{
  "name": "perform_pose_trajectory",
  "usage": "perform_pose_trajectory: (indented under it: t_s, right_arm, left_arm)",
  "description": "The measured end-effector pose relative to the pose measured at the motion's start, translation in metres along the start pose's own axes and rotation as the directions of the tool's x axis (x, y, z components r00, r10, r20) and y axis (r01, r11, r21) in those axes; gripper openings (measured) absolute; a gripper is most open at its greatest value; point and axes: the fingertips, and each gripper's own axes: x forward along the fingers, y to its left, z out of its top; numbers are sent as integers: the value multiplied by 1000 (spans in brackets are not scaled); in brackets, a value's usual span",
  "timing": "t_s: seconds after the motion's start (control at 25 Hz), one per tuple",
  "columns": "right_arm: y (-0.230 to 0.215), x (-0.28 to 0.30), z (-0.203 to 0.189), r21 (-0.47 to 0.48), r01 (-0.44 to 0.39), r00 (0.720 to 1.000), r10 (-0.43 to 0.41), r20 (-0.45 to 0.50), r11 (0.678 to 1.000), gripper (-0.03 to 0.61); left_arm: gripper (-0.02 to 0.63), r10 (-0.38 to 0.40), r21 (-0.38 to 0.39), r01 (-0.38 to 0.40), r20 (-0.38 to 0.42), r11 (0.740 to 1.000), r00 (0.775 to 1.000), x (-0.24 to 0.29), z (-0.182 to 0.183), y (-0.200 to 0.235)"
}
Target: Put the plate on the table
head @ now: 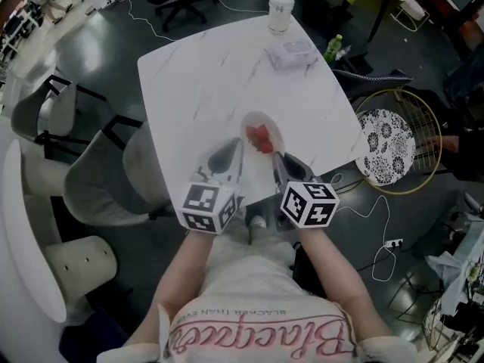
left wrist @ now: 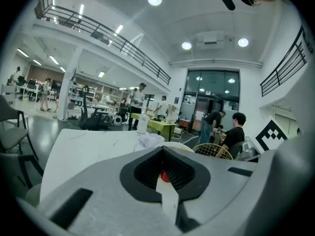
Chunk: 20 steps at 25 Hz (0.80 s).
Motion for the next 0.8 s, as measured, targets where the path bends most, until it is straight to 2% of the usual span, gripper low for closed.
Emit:
perform_pose_trajectory:
  t_s: [0.16, 0.32, 0.52, 0.64, 0.8]
  right_arm:
    - [-10, 29, -10, 41, 16, 999, -15, -40, 999, 8]
    - [-21, 63, -11, 148, 12, 1000, -7, -29, 989, 8]
    - [-44, 98, -13, 238, 72, 997, -61, -54, 969, 8]
    - [-56, 116, -11, 217, 109, 993, -95, -75, 970, 9]
    - [-77, 134, -11, 168, 197, 977, -178, -118, 966, 51]
  left_arm:
    - [2, 8, 9, -8, -35, 1000, 999, 13, -7, 19]
    - [2, 5, 0, -5, -46, 1000, 999, 21, -6, 34]
    - [2, 9, -11, -10, -61, 1000, 998, 25, -7, 50]
    - [2, 12, -15, -13, -68, 1000, 998, 28, -7, 60]
    - [2, 21, -22, -23, -75, 999, 997, 30, -6, 68]
